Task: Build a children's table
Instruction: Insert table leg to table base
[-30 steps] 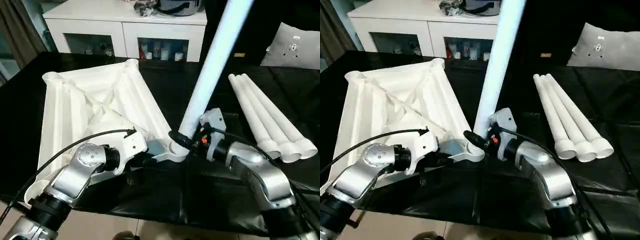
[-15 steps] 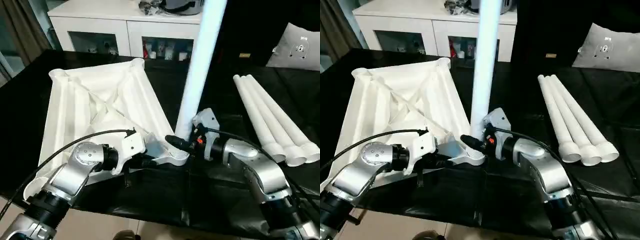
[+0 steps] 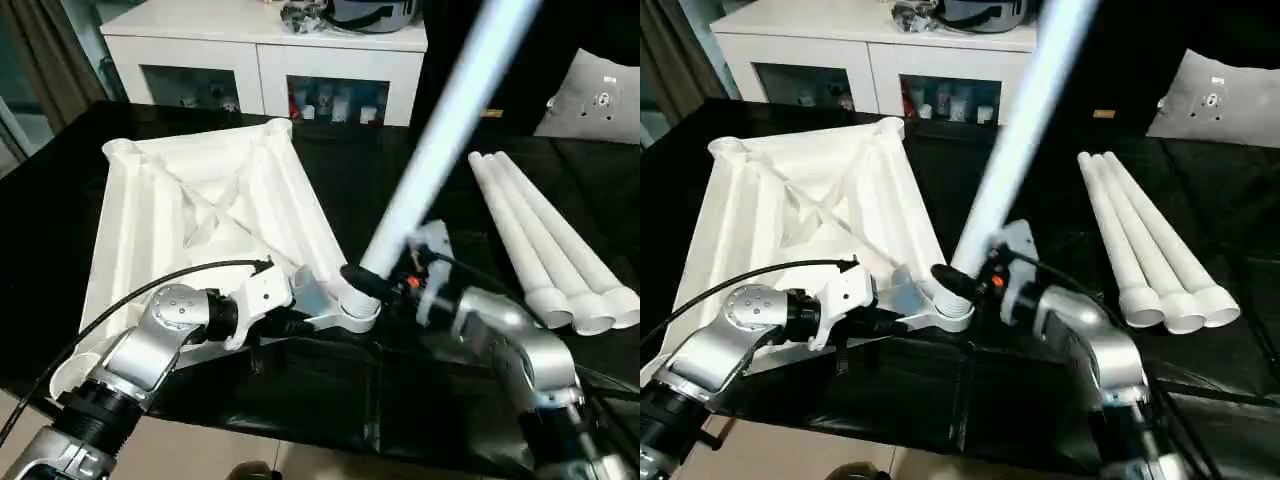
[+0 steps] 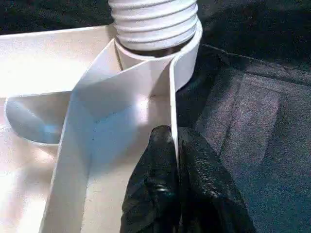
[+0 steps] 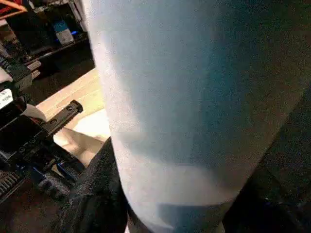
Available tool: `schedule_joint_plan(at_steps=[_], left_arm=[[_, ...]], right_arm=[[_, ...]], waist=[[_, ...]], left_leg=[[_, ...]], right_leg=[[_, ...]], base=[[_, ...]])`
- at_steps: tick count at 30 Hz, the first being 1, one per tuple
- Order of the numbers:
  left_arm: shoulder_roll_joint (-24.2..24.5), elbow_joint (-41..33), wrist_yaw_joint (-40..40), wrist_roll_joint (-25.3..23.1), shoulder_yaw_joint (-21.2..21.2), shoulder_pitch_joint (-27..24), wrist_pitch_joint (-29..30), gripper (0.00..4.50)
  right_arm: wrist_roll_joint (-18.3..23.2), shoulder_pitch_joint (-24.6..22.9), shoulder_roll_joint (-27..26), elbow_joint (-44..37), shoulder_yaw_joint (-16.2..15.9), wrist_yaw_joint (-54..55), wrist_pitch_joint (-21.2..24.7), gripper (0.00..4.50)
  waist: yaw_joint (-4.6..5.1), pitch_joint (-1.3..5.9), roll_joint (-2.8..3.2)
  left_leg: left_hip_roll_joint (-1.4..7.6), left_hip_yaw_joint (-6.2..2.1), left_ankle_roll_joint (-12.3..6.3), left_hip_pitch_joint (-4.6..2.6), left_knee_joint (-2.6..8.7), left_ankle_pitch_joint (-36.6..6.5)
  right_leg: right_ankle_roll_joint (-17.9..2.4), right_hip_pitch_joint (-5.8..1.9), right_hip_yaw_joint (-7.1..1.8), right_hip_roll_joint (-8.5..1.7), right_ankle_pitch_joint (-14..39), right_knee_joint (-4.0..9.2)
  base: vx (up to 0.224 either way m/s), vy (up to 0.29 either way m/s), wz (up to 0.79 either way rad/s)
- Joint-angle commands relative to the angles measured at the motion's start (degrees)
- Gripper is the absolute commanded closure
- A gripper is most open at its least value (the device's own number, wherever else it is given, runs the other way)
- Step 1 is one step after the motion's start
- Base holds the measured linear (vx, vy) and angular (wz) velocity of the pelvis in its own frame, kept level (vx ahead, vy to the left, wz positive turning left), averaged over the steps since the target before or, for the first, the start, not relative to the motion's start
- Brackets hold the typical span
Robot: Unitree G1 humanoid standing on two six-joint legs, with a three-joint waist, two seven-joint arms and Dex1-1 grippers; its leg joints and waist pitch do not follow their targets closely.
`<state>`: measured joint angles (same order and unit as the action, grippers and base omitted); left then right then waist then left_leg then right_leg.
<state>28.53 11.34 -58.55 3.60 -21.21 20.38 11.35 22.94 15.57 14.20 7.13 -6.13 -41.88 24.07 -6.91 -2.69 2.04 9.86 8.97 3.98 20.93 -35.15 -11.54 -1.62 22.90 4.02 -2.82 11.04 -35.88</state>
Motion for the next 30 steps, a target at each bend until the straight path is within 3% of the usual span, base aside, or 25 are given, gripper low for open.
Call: schedule_joint_plan(at_steps=[1, 3, 5, 6, 10, 12, 13, 16, 17, 21, 25, 29, 30], left_arm=[[0.7, 0.5, 1.3, -0.7, 1.8, 0.9, -0.6, 4.50], [0.9, 1.2, 1.3, -1.3, 1.6, 1.5, -1.4, 4.50], [1.0, 1.6, 1.1, -1.5, 1.3, 1.7, -1.7, 4.50], [1.1, 1.9, 0.8, -1.7, 1.1, 1.9, -2.0, 4.50], [1.2, 2.4, 0.2, -2.0, 0.8, 2.1, -2.5, 4.50], [1.4, 2.6, 0.0, -2.3, 0.5, 2.1, -2.8, 4.50], [1.5, 2.7, -0.2, -2.4, 0.4, 2.1, -3.1, 4.50], [1.9, 2.8, -0.9, -2.6, 0.0, 2.0, -3.6, 4.50], [2.2, 2.8, -1.5, -2.6, -0.3, 2.0, -3.9, 4.50], [2.4, 2.9, -3.3, -2.5, -1.0, 2.5, -4.9, 4.50], [1.8, 4.8, -3.9, -2.6, -1.2, 4.5, -5.9, 4.50], [0.3, 10.1, -3.3, -3.0, 0.0, 9.0, -7.5, 4.50], [0.2, 11.3, -3.2, -3.0, 0.2, 10.0, -7.8, 4.50]], right_arm=[[-1.8, -2.7, 1.1, 3.4, -1.1, -0.4, 1.6, 2.57], [-5.4, -4.9, 1.9, 3.7, -2.7, 0.5, -3.8, 2.57], [-8.0, -5.4, 2.6, 3.8, -4.0, 1.3, -6.5, 2.57], [-10.2, -5.6, 3.4, 3.8, -5.3, 1.6, -8.4, 2.57], [-12.3, -5.2, 4.3, 3.9, -7.0, 1.3, -9.9, 2.57], [-12.7, -4.6, 4.7, 3.8, -8.0, 0.4, -9.8, 2.57], [-12.9, -3.7, 5.2, 3.9, -9.2, -1.1, -9.4, 2.57], [-13.5, -2.1, 5.7, 5.2, -11.2, -3.9, -9.5, 2.57], [-13.7, -1.2, 5.8, 6.3, -12.1, -5.2, -9.7, 2.57], [-13.3, 0.9, 5.6, 9.0, -14.5, -10.1, -8.8, 2.57], [-12.6, 0.5, 6.3, 8.7, -16.7, -14.1, -6.6, 2.57], [-11.3, -1.6, 7.4, 6.7, -18.0, -16.0, -4.6, 2.57], [-11.2, -2.2, 7.2, 6.3, -17.6, -15.5, -4.6, 2.57]], waist=[[-0.11, 3.16, 0.10], [-0.24, 3.17, 0.66], [-0.20, 3.15, 0.28], [-0.23, 3.12, 0.56], [-0.09, 2.91, 0.47], [-0.02, 2.87, 0.59], [0.07, 2.81, 0.16], [0.12, 2.82, 0.48], [0.18, 2.77, 0.32], [0.47, 3.03, 0.55], [0.46, 3.11, 0.59], [-0.09, 3.21, 0.91], [-0.20, 3.32, 1.44]], left_leg=[[3.27, -1.16, -0.67, -0.30, 4.85, -12.2], [3.31, -1.26, -0.44, -0.30, 4.89, -12.8], [3.19, -1.20, -0.42, -0.16, 4.96, -13.0], [3.18, -1.20, -0.28, -0.25, 4.97, -13.4], [3.06, -1.29, -0.47, -0.51, 5.14, -15.5], [3.08, -1.38, -0.50, -0.61, 5.24, -16.2], [3.12, -1.34, -0.55, -0.69, 5.35, -16.3], [3.12, -1.36, -0.81, -1.02, 5.52, -16.9], [3.15, -1.33, -0.89, -1.24, 5.62, -17.4], [3.35, -1.42, -1.03, -0.89, 5.71, -15.7], [3.30, -1.30, -1.26, -1.06, 5.66, -15.1], [3.33, -1.16, -0.96, -1.51, 5.57, -16.0], [3.39, -1.38, -0.66, -1.25, 5.65, -15.9]], right_leg=[[-7.7, -2.56, -3.53, -5.90, 18.9, 5.45], [-7.4, -2.49, -3.54, -5.96, 19.5, 5.52], [-7.0, -2.63, -3.51, -5.86, 19.6, 5.57], [-6.5, -2.51, -3.48, -5.85, 20.7, 5.78], [-5.3, -2.38, -3.48, -5.89, 25.9, 6.36], [-4.9, -2.37, -3.45, -5.85, 26.5, 6.57], [-4.8, -2.38, -3.45, -5.78, 26.5, 6.58], [-5.3, -2.44, -3.37, -5.78, 26.3, 6.60], [-5.3, -2.47, -3.26, -5.79, 27.0, 6.82], [-7.2, -2.88, -3.32, -5.80, 21.7, 6.26], [-8.2, -3.05, -3.35, -5.64, 19.0, 6.09], [-8.2, -2.96, -3.40, -5.70, 18.9, 6.27], [-8.5, -3.18, -3.40, -5.93, 18.5, 5.91]], base=[[0.000, 0.000, 0.00], [0.000, 0.000, 0.00], [0.000, 0.000, 0.00], [0.000, 0.000, 0.00], [0.000, 0.000, 0.00], [0.000, 0.000, 0.00], [0.000, 0.000, 0.00], [0.000, 0.000, 0.00], [0.000, 0.000, 0.00], [0.000, 0.000, 0.00], [0.000, 0.000, 0.00], [0.000, 0.000, 0.00], [0.000, 0.000, 0.00]])
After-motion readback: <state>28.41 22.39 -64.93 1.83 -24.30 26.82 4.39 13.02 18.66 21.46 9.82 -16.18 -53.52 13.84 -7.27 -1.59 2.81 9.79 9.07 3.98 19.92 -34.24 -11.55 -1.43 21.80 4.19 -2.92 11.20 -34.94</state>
